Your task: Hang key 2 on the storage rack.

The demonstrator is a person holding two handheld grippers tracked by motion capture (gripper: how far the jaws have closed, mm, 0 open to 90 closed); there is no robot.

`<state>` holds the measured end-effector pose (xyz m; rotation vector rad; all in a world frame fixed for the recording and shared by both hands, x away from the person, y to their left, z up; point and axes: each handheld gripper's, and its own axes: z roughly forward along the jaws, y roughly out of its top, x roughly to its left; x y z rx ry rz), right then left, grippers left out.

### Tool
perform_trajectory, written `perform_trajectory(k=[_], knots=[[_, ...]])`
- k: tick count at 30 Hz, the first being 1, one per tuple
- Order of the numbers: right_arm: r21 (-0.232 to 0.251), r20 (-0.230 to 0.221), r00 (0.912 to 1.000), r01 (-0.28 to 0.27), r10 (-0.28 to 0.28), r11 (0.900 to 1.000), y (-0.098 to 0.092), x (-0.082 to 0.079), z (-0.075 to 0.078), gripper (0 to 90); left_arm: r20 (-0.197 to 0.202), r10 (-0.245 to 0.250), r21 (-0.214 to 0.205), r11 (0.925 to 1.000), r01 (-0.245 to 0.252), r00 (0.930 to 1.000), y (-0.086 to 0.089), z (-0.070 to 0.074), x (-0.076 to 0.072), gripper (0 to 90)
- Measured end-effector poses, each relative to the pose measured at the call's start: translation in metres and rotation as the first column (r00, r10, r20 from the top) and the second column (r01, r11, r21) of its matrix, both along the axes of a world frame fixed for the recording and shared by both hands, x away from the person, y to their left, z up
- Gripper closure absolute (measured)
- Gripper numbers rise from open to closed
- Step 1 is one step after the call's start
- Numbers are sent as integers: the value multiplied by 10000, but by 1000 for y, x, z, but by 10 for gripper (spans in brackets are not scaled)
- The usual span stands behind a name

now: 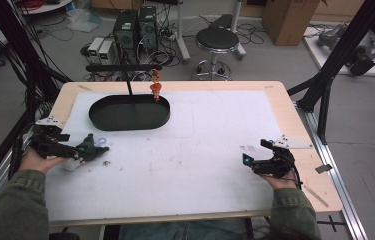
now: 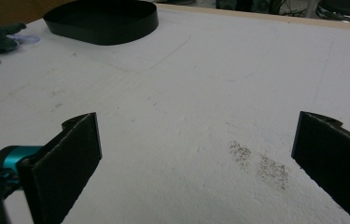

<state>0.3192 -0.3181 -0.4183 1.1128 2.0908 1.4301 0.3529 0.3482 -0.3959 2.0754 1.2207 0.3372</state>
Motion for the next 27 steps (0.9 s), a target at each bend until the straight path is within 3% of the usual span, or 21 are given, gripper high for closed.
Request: perform_trajectory(k=[1,2,5,8,9,11,13,14,16,17,20,24,27], knots=[[-6,-14,10000,-17,17,10000,0,0,-1,4,-269,-8,235,9997,14,9996,1,-3,1,79],[-19,-65,10000,-49,49,10000,0,0,-1,4,-269,-8,235,9997,14,9996,1,-3,1,79],[-14,-45,10000,-80,80,10000,1,1,-1,4,-774,-166,342,9992,193,9969,-1,-7,5,79],[-7,-96,9999,-87,87,10000,1,1,-1,4,-1472,-631,447,9965,704,9871,-6,-12,6,85],[-7,-96,9999,-87,87,10000,1,1,-1,4,-1472,-631,447,9965,704,9871,-6,-12,6,88],[-9,-93,9999,-56,56,10000,1,2,-2,4,-1855,-888,689,9923,1031,9786,-9,-18,6,99],[-84,-126,9999,-48,47,10000,1,3,-2,4,-2418,-1166,820,9868,1400,9633,-14,-25,7,148],[-70,-209,9998,-43,42,10000,1,3,-2,4,-2449,-1222,853,9855,1469,9618,-16,-27,7,169],[-25,-311,9995,-24,23,10000,1,3,-3,4,-2198,-1134,1122,9837,1406,9689,-18,-26,7,221],[-9,-334,9994,-41,41,10000,1,3,-3,4,-2198,-1134,1122,9837,1406,9689,-18,-26,7,313],[-4,-441,9990,-80,80,10000,2,4,-4,4,-2158,-1034,1020,9866,1277,9709,-17,-24,5,384],[-93,-514,9986,-101,96,9999,2,4,-5,4,-1872,-1073,1303,9825,1330,9764,-20,-24,3,417],[-630,-655,9976,-247,205,9977,7,5,-8,4,-1676,-1030,1289,9837,1254,9805,-20,-23,2,424]])
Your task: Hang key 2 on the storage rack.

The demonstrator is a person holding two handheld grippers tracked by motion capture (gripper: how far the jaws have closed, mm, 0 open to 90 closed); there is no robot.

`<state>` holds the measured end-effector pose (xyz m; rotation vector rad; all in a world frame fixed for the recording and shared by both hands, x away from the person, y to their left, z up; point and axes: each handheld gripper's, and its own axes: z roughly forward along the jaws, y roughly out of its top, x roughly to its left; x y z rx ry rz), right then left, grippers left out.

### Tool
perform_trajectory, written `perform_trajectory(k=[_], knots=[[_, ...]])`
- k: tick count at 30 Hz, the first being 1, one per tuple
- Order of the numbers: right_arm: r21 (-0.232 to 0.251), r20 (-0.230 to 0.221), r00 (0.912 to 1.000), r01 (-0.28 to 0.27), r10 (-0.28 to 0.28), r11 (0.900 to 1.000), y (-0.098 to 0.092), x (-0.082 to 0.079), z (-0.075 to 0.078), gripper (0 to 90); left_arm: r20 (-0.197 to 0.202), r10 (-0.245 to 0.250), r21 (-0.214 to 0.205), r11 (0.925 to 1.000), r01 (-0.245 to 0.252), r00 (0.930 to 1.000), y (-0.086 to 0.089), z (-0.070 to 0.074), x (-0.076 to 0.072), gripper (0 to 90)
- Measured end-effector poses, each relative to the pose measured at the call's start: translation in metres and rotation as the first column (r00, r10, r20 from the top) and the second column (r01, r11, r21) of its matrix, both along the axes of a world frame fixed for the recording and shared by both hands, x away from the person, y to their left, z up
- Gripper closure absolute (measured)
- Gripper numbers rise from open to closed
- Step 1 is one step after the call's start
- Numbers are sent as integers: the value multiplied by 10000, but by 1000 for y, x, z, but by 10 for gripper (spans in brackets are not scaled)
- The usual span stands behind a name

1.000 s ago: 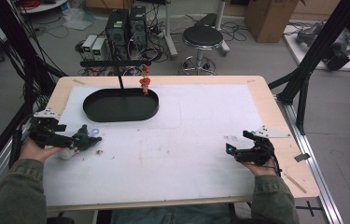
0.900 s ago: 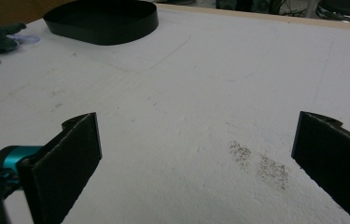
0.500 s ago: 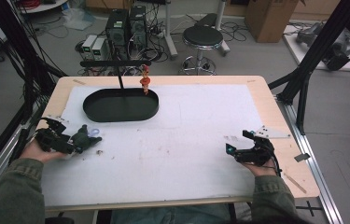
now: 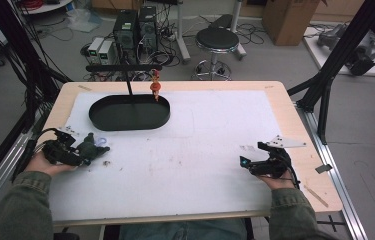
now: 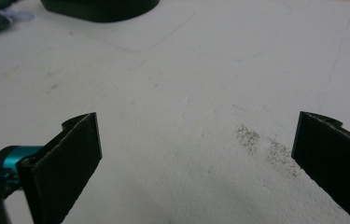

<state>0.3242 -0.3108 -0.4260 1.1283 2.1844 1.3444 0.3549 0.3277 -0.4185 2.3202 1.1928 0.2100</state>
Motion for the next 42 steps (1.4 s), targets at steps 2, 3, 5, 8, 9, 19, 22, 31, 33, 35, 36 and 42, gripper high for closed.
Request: perform_trajectory(k=[2,3,5,8,9,19,22,31,33,35,36,42], knots=[[-130,-44,9999,-126,125,9998,3,1,-1,4,155,157,-96,9998,-155,9998,2,4,-1,424],[-121,-75,9999,-153,152,9998,4,0,-1,4,273,283,-232,9993,-276,9992,3,6,-1,424],[-30,-39,9999,-143,143,9999,4,1,0,4,472,440,-504,9979,-416,9979,4,11,-3,424],[122,-22,10000,-79,80,9999,3,1,1,4,879,572,-389,9978,-540,9945,6,21,-6,433],[127,-56,9999,-92,93,9999,3,1,1,5,1089,556,-64,9985,-553,9925,4,29,-6,438],[56,34,10000,-53,53,10000,4,2,3,4,1433,231,-13,9997,-232,9894,-4,57,1,441],[48,42,10000,-59,59,10000,3,2,3,4,1601,153,-107,9998,-137,9870,-8,65,4,441],[220,27,10000,-51,50,9997,2,3,3,5,1816,-151,400,9992,80,9833,-24,93,15,441],[237,43,10000,-20,19,9997,1,4,3,4,1860,-194,423,9990,118,9824,-27,99,18,441],[262,36,10000,0,-1,9997,1,4,3,4,1897,-241,447,9989,159,9815,-29,102,20,440],[258,29,10000,5,-6,9997,1,4,3,5,1953,-221,425,9990,141,9805,-31,104,21,440],[125,41,10000,-25,25,9999,2,5,2,4,2279,-590,909,9951,391,9719,-49,135,44,439]])
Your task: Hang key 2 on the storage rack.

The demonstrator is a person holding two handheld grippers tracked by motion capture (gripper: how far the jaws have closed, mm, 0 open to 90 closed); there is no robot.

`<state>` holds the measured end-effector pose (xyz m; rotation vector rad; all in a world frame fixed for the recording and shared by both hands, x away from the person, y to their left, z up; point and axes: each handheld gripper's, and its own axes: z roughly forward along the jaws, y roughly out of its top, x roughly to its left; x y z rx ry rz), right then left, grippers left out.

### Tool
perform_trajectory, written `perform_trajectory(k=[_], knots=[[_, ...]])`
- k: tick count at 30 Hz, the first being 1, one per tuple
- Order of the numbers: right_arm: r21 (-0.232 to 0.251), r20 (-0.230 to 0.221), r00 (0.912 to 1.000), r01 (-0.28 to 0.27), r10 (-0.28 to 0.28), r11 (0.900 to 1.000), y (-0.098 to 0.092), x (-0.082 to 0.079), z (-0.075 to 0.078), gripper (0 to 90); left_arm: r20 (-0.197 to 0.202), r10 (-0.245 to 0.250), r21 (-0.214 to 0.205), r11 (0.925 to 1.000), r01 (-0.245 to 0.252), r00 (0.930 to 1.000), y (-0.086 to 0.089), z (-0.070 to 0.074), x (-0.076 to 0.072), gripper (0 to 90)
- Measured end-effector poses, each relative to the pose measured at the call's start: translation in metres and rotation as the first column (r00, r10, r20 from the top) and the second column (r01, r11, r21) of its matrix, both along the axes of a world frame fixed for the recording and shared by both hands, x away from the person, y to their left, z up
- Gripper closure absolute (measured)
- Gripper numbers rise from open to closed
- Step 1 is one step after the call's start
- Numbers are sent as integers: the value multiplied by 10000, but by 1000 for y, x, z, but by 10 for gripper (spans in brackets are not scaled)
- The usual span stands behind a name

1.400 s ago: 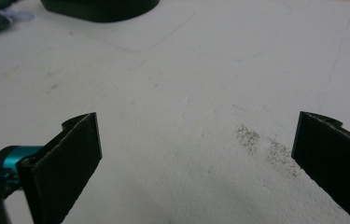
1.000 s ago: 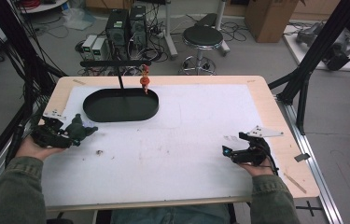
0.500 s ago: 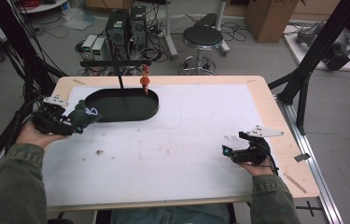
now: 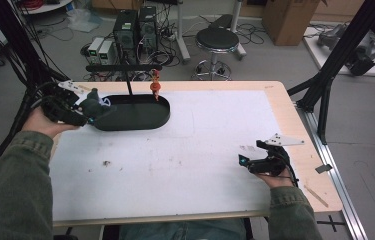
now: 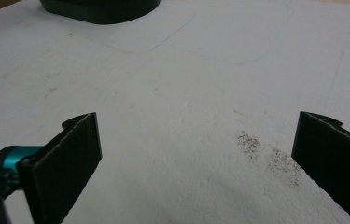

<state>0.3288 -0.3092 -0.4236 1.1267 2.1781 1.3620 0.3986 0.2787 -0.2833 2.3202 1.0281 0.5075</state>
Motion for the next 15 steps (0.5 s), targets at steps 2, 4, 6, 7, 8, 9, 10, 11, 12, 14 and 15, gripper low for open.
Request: perform_trajectory(k=[2,4,6,7,8,9,10,11,12,14,15], knots=[[-20,18,10000,2,-2,10000,0,0,0,4,94,-100,-11,9999,100,9999,-3,5,3,439],[-7,-34,10000,-16,16,10000,0,-1,0,4,464,-502,-513,9973,526,9977,-11,18,12,439],[-20,-55,10000,-3,3,10000,1,-1,0,4,599,-584,-675,9958,625,9965,-13,20,13,439],[-39,-55,10000,8,-9,10000,1,-1,0,4,772,-744,-710,9943,799,9942,-17,22,16,439],[-50,-43,10000,18,-18,10000,1,-1,0,5,835,-846,-695,9935,905,9929,-21,24,18,439],[-50,-62,10000,13,-13,10000,1,-2,0,5,898,-947,-690,9925,1010,9915,-24,25,21,439],[-48,-45,10000,17,-17,10000,1,-2,0,4,985,-1055,-695,9912,1126,9895,-29,28,26,439],[-44,-70,10000,28,-29,10000,1,-2,0,4,1067,-1074,-669,9911,1149,9885,-33,30,30,439],[-34,-74,10000,34,-34,10000,1,-2,0,5,1067,-1074,-669,9911,1149,9885,-33,30,30,439],[-37,-73,10000,29,-30,10000,1,-2,0,4,1138,-1109,-616,9910,1185,9873,-37,33,36,439],[-37,-79,10000,26,-26,10000,1,-2,0,4,1163,-1086,-559,9917,1157,9873,-38,34,38,439]])
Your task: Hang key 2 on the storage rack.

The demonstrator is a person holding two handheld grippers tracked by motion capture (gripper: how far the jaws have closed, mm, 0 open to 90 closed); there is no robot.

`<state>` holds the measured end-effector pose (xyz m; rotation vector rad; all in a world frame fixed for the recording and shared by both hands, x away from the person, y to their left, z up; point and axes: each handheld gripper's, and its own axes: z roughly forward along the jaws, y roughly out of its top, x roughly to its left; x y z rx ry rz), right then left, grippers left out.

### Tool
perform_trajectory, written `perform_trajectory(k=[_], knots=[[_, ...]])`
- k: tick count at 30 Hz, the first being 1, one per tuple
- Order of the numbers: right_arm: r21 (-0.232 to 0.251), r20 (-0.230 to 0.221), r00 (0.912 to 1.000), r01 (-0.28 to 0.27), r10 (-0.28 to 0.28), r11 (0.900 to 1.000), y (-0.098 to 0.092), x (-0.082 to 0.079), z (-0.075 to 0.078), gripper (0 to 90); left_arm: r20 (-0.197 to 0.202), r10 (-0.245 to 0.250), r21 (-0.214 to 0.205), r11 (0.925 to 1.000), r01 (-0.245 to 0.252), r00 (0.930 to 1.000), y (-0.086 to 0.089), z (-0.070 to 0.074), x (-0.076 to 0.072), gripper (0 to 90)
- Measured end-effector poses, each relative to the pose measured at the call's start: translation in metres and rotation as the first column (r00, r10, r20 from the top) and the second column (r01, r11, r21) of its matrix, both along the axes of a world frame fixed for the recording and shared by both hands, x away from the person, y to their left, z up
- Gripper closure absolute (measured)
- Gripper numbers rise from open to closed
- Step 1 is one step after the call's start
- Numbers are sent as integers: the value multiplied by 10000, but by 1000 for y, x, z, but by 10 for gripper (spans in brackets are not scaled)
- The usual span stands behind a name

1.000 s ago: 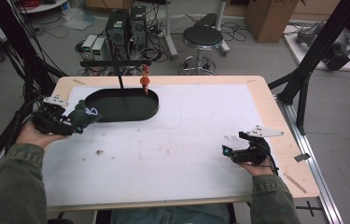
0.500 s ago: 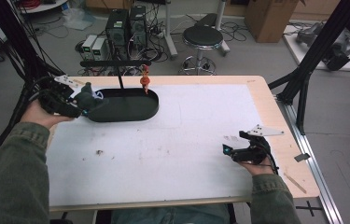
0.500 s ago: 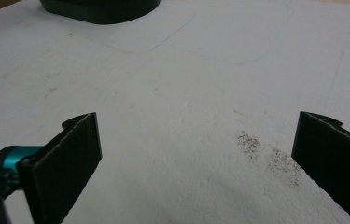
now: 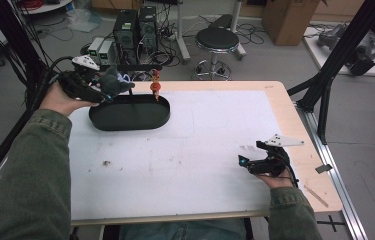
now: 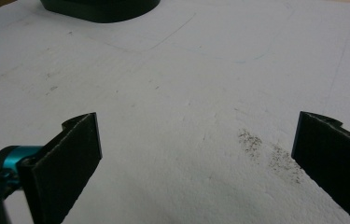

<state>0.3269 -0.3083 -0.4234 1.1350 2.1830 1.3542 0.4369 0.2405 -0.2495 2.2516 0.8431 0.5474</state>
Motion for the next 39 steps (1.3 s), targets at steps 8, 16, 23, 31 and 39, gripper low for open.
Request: perform_trajectory(k=[8,16,23,31,39], knots=[[47,-28,10000,-59,59,10000,-1,0,0,5,117,85,-429,9990,-80,9999,-3,-4,16,438],[63,-98,9998,-143,144,9999,0,3,-2,4,179,156,-514,9986,-147,9997,-8,-9,23,438],[5,-107,9997,-223,223,9998,1,3,-2,5,282,378,-1028,9941,-348,9989,-8,-20,31,439],[52,-72,9998,-191,191,9998,0,0,-1,4,54,829,-761,9937,-823,9965,-11,-37,37,438],[104,-142,9994,-299,301,9995,-1,2,-2,5,-93,1117,-860,9900,-1121,9937,-6,-38,37,437]])
